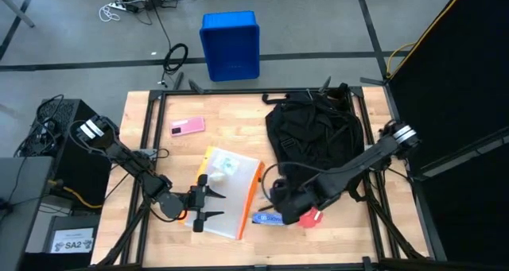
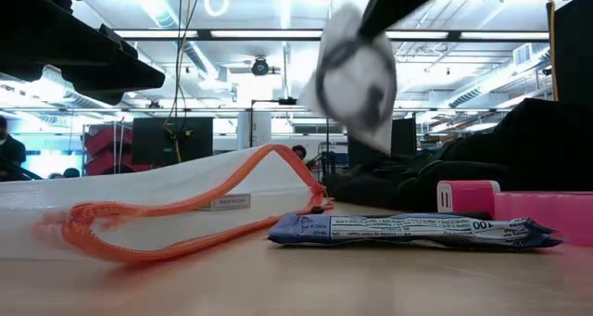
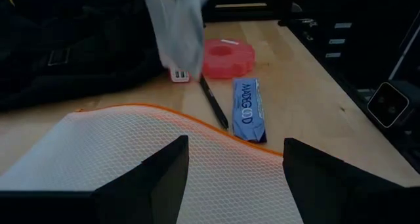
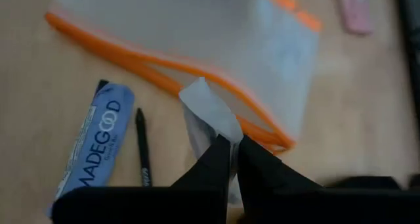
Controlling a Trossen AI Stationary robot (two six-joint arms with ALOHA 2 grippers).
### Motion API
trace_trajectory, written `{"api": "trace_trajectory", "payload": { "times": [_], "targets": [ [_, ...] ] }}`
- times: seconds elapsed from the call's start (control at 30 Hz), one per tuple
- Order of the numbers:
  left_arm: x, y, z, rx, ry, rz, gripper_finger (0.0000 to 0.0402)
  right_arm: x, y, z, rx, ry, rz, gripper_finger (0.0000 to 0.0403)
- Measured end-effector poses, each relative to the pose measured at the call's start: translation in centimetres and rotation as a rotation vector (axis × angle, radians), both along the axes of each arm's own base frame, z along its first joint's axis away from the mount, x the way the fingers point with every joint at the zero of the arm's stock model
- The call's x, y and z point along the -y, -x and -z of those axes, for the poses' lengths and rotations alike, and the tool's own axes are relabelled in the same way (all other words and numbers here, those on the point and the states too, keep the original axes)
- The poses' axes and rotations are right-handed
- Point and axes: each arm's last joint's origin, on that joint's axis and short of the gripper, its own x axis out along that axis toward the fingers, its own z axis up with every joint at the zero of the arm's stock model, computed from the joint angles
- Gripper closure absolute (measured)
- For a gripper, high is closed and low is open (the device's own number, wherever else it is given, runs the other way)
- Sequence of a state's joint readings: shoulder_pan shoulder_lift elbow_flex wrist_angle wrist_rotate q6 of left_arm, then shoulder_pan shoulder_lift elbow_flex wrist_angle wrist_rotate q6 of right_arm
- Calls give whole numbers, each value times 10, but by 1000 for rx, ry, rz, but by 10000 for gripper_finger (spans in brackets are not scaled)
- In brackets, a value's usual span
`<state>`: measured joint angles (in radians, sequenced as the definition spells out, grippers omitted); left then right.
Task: Unpack backpack
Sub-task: Remove the earphones pack from the zip bag
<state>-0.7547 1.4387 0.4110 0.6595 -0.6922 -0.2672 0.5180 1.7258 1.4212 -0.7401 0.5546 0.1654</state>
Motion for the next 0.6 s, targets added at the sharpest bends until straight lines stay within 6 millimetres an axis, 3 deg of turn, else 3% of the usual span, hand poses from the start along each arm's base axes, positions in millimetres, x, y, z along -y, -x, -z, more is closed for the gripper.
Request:
{"api": "trace_trajectory", "payload": {
  "times": [0.13,0.23,0.5,0.6],
  "targets": [
    [0,0,0,1,1,0,186,12,18,-28,82,10,30,403],
    [0,0,0,2,3,-1,186,22,33,-33,164,-21,47,403],
    [0,0,-1,5,26,-6,186,76,98,38,326,-226,207,403],
    [0,-1,0,5,27,-9,186,89,115,43,408,-407,194,403]
  ]
}}
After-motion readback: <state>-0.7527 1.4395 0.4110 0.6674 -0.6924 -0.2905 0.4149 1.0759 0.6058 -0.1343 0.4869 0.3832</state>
